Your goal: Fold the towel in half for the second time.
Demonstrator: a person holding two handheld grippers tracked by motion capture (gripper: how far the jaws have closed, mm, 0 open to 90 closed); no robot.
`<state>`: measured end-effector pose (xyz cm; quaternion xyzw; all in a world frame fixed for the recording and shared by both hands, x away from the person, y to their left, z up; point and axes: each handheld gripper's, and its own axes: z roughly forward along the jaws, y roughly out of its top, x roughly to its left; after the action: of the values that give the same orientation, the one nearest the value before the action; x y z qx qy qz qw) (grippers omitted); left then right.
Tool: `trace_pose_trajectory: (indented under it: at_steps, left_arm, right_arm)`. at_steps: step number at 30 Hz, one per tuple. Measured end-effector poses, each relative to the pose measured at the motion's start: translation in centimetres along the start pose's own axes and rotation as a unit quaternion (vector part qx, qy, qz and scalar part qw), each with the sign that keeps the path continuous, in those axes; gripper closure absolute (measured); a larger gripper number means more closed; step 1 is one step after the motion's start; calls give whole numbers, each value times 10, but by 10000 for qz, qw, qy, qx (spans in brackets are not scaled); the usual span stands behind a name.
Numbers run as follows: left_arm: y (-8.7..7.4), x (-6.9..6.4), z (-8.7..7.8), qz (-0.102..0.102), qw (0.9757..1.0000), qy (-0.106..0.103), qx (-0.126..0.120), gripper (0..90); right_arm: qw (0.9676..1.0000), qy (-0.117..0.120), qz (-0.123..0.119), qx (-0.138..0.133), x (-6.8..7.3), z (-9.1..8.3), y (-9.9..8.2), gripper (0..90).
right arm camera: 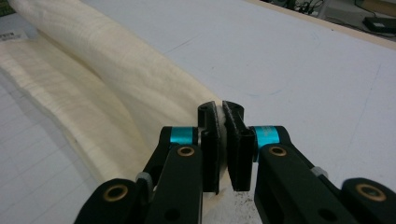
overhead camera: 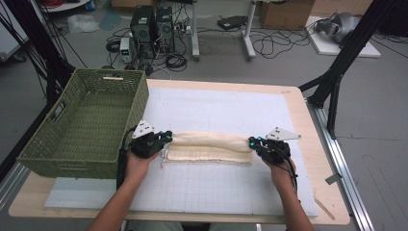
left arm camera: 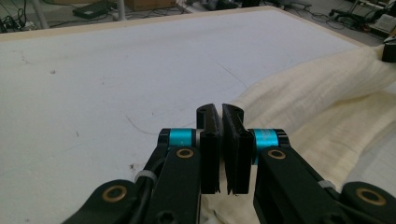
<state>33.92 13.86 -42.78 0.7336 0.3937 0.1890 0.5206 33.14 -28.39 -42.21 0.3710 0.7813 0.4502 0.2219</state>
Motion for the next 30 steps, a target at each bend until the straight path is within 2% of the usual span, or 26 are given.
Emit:
trace_pose_trajectory:
  at_steps: [2,5,7,12,17,19,21,22,24,26,28,30]
  left_arm:
    - [-2,-2,-3,27,10000,-5,-16,853]
    - [-7,-6,-6,44,9999,-34,98,853]
    - [-12,-8,-8,137,9998,3,156,852]
    - [-27,-9,-9,99,9996,-1,275,845]
    - [-28,-9,-11,83,9995,11,303,834]
    - [-28,-9,-12,2,9995,50,322,792]
    - [-26,-9,-15,-130,9993,165,320,647]
    - [-23,-10,-18,-187,9994,166,252,602]
    - [-15,-12,-25,-251,9996,127,-70,551]
    - [-7,-14,-31,-232,9992,54,-318,548]
    - [0,-15,-34,-251,9986,-59,-463,547]
    - [5,-16,-35,-235,9979,-84,-606,547]
  right_arm:
    - [10000,74,-23,-5,2,-3,-2,858]
    - [9998,157,-124,56,5,-5,-7,858]
    - [9996,213,-145,87,6,-6,-10,858]
    - [9993,319,-175,100,10,-9,-15,858]
    - [9988,374,-226,223,14,-10,-20,857]
    - [9986,367,-271,250,15,-10,-21,856]
    - [9986,362,-261,300,16,-11,-22,854]
    - [9985,369,-271,304,16,-10,-23,853]
    - [9985,373,-244,325,16,-11,-24,851]
    - [9985,368,-265,294,16,-11,-24,851]
    - [9985,368,-262,294,17,-11,-23,851]
    - [9983,372,-293,328,17,-11,-24,851]
